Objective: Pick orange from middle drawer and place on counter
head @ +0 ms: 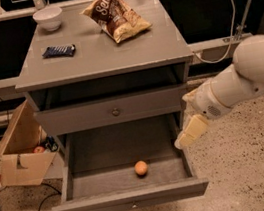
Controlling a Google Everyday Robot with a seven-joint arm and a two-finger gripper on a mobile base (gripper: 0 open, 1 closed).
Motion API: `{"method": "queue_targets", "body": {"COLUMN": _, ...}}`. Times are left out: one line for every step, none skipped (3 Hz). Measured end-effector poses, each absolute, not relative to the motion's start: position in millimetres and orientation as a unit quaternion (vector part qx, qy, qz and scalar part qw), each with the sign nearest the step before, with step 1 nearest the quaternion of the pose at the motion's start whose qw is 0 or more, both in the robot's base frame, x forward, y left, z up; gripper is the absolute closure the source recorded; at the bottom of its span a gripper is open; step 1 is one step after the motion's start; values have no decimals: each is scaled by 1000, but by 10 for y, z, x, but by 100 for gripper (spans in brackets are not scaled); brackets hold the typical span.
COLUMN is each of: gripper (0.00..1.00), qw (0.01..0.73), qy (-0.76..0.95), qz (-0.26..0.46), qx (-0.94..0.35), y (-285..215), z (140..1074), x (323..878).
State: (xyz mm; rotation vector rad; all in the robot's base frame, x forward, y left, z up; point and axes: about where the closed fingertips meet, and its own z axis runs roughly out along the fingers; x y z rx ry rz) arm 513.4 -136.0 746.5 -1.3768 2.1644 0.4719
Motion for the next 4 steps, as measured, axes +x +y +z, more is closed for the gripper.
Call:
{"method": "queue_targets", "body": {"gripper": 0, "qw": 280, "qy": 792, "qz": 169, "qx": -515, "y": -1091, "z": 6849, "x": 5370}}
{"method": "queue_targets", "body": {"gripper": 0, "qw": 306, "qy": 776, "qz": 174, "qx": -524, "y": -718, "z": 6443, "x": 5568}}
{"method": "queue_targets", "body": {"gripper": 0, "qw": 330, "qy": 748, "qz": 224, "qx": -531, "y": -350, "z": 6194, "x": 5722}}
{"method": "queue_targets", "body": {"gripper": 0, "qw": 333, "qy": 741, "qz": 237, "qx": -532, "y": -293, "z": 6069, "x": 5763}}
